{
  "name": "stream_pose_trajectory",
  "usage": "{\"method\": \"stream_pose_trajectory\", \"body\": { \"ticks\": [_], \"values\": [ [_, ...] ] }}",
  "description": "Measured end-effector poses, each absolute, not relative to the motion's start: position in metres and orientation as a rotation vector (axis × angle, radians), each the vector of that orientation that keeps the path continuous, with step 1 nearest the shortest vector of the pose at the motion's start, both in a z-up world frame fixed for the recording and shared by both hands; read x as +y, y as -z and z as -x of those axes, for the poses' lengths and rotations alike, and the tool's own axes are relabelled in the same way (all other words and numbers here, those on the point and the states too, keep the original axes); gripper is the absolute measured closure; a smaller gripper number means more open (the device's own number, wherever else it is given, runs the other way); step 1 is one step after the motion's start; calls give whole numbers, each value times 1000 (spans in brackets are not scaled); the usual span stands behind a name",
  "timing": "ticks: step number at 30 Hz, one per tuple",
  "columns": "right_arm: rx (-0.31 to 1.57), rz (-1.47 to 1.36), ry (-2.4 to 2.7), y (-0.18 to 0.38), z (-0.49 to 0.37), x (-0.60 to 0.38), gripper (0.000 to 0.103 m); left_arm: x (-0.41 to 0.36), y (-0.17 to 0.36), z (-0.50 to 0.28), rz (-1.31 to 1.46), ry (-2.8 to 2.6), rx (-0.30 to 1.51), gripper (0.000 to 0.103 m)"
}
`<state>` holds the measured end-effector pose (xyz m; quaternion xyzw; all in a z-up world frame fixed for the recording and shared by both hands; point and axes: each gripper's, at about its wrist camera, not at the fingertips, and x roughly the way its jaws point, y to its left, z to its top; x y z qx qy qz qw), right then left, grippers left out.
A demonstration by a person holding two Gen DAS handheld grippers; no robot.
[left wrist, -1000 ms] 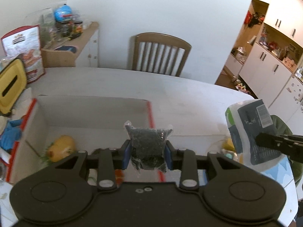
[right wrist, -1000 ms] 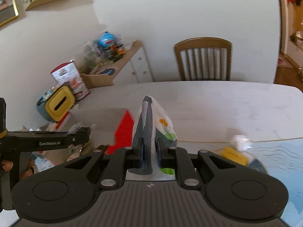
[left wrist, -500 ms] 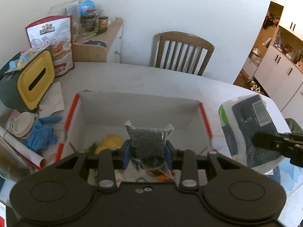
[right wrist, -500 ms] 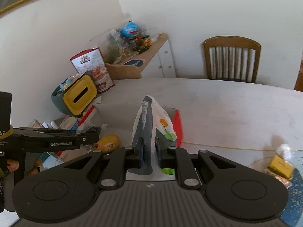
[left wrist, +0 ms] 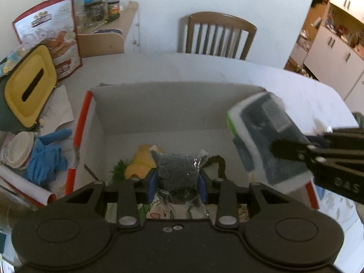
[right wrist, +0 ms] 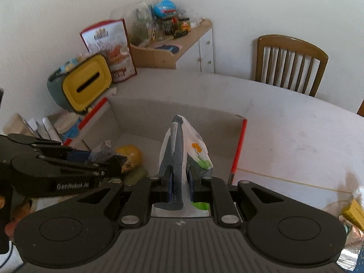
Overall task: Organize objects
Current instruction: 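Carry the granule bag and white-green packet with both tools over the box, then lower both tools into the box and open them to release the bags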
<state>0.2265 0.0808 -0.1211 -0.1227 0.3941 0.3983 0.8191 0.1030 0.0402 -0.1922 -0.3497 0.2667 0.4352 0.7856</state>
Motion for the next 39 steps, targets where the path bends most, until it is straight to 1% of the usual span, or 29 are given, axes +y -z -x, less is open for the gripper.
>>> {"method": "stream_pose_trajectory", "body": {
  "ticks": [6,14,23,33,39],
  "values": [
    [845,320,-850,137,-231,103,90,38,202,-119,729,-881,603,69],
    [881,369,-832,157,-241,118,90,41,216,-129,757,-862,645,69],
    [948,400,-808,175,-246,123,89,50,236,-133,819,-845,732,69],
    [959,384,-817,174,-246,122,89,51,249,-136,857,-823,778,67],
    [966,365,-837,168,-246,118,87,50,247,-139,862,-827,780,62]
  ]
}}
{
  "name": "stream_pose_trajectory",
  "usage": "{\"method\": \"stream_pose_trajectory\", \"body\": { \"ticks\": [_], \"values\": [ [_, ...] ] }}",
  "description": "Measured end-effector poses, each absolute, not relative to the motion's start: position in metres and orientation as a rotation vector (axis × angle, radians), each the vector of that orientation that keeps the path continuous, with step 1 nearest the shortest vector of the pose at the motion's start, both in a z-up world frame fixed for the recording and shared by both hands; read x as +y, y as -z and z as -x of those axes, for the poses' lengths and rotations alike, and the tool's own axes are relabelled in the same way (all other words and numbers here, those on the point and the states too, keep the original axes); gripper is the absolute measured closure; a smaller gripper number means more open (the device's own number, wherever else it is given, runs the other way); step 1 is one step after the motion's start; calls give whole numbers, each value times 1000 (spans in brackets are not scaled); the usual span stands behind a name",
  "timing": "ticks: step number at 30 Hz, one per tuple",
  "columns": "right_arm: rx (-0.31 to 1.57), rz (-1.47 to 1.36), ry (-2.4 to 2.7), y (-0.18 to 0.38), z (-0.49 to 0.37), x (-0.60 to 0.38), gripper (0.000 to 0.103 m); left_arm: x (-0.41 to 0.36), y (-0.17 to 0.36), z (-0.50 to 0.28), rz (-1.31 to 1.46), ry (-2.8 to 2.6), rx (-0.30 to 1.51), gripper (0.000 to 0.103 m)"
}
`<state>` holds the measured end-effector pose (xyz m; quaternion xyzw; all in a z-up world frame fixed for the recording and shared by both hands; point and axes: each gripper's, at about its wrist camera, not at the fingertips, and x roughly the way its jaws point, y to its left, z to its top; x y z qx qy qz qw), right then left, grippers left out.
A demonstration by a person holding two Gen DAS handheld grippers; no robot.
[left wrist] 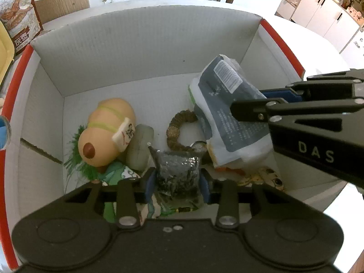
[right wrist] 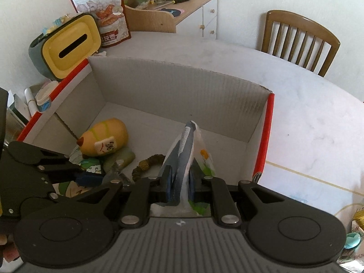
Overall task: Organize objects
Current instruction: 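Lower both tools into the box and open them to release the bags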
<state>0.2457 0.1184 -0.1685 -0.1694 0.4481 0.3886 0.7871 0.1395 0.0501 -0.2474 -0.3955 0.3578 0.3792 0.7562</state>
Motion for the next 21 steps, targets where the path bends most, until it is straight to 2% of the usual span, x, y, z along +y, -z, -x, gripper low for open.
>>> {"method": "stream_pose_trajectory", "body": {
  "ticks": [4,6,10,14,21],
  "values": [
    [960,343,-844,163,-243,113,84,45,245,-138,858,-830,767,55],
    [960,316,-847,159,-243,109,76,43,242,-137,854,-832,759,50],
    [943,283,-852,149,-243,99,70,38,236,-133,854,-844,739,46],
    [920,241,-861,136,-240,86,54,31,227,-128,848,-865,708,44],
    [879,183,-882,112,-235,62,51,16,197,-133,828,-900,635,40]
  ]
}}
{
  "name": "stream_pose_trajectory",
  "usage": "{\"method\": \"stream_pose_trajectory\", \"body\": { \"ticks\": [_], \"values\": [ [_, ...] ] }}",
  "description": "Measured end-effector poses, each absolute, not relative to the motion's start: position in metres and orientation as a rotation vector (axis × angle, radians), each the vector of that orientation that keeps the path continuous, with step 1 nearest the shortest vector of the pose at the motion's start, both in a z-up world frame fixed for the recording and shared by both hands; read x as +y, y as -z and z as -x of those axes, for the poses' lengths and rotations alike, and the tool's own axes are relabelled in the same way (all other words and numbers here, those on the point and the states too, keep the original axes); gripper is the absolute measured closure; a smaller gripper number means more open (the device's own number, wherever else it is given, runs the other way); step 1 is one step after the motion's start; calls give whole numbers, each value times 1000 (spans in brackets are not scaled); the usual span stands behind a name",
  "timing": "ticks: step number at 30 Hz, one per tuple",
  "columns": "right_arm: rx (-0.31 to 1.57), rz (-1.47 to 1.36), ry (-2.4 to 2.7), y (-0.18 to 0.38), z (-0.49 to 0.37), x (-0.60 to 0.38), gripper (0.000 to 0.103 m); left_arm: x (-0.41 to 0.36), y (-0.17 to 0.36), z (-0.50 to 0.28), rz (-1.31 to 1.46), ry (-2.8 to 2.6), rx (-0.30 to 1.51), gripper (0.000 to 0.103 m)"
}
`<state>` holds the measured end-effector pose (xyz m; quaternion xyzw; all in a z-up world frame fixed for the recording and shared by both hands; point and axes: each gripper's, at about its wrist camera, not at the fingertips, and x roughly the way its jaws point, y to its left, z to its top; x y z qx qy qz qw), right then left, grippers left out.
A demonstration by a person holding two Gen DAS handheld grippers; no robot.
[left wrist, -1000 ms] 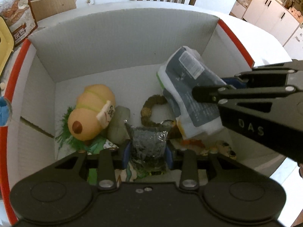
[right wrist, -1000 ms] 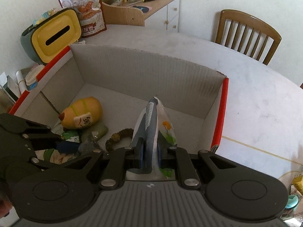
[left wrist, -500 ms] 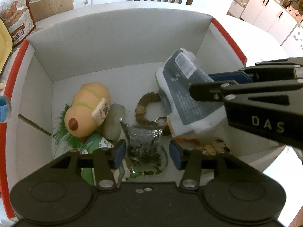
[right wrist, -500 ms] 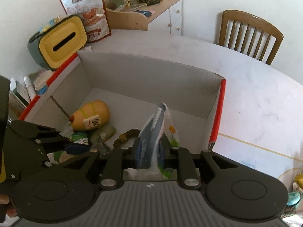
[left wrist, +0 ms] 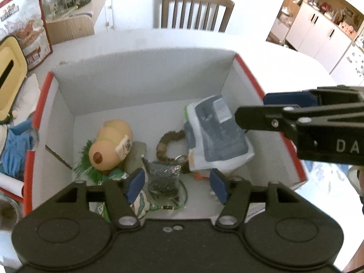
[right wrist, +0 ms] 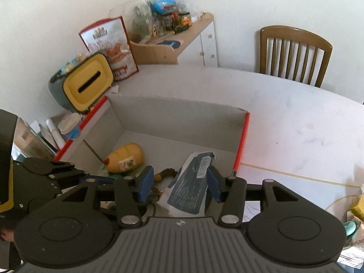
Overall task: Organize objects
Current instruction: 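Lower both tools into the box and open them to release the bags, then move both tools back to the remaining items on the blue mat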
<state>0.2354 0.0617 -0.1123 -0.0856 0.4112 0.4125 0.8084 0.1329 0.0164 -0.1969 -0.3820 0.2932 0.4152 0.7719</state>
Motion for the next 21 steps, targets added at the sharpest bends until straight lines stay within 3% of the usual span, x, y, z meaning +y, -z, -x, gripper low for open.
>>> {"method": "stream_pose_trajectory", "body": {
  "ticks": [16,21],
  "values": [
    [797,63,-891,71,-230,-28,47,-3,144,-147,755,-949,525,34],
    [761,42,-874,61,-231,-65,40,-11,129,-160,732,-951,505,29]
  ]
}}
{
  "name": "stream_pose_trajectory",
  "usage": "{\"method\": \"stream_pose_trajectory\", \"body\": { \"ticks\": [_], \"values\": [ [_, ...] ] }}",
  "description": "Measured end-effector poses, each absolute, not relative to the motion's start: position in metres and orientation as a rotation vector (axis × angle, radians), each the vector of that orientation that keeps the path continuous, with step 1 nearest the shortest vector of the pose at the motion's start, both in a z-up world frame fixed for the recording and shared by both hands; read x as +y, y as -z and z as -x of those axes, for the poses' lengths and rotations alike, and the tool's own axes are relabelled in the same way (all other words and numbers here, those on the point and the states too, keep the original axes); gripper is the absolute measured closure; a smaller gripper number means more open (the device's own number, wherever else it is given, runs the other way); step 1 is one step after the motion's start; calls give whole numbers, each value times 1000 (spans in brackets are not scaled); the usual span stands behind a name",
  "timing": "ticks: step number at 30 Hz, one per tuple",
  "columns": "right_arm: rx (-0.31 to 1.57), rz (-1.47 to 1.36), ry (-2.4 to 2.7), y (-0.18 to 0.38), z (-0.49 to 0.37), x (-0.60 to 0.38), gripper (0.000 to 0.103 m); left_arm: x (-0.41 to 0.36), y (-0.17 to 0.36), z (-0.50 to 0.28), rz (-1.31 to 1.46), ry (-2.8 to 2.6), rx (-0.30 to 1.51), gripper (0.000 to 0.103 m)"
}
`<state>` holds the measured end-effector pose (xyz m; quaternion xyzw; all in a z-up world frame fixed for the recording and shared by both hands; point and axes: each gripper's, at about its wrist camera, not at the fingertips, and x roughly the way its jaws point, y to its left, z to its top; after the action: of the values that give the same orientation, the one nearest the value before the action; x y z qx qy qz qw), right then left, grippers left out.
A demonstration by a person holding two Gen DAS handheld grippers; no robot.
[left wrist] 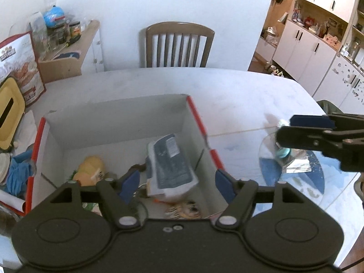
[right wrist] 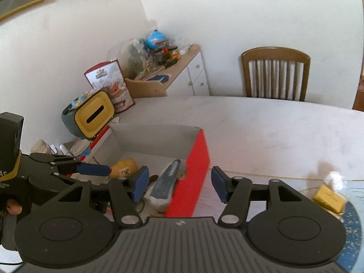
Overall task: Organize objects
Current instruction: 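Move both tools back to the remaining items on the blue mat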
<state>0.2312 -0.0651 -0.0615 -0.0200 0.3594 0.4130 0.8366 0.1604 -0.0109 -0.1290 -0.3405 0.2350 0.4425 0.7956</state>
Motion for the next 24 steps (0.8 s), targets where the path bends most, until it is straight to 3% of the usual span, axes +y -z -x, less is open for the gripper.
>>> {"method": "stream_pose_trajectory", "body": {
  "ticks": [6,24],
  "values": [
    [727,25,-836,54,-235,-111,33,-17,119,-181,717,-965,486,24],
    [726,0,-641,74,-262,-255,27,-31,93,-269,668,-959,464,9]
  ]
}}
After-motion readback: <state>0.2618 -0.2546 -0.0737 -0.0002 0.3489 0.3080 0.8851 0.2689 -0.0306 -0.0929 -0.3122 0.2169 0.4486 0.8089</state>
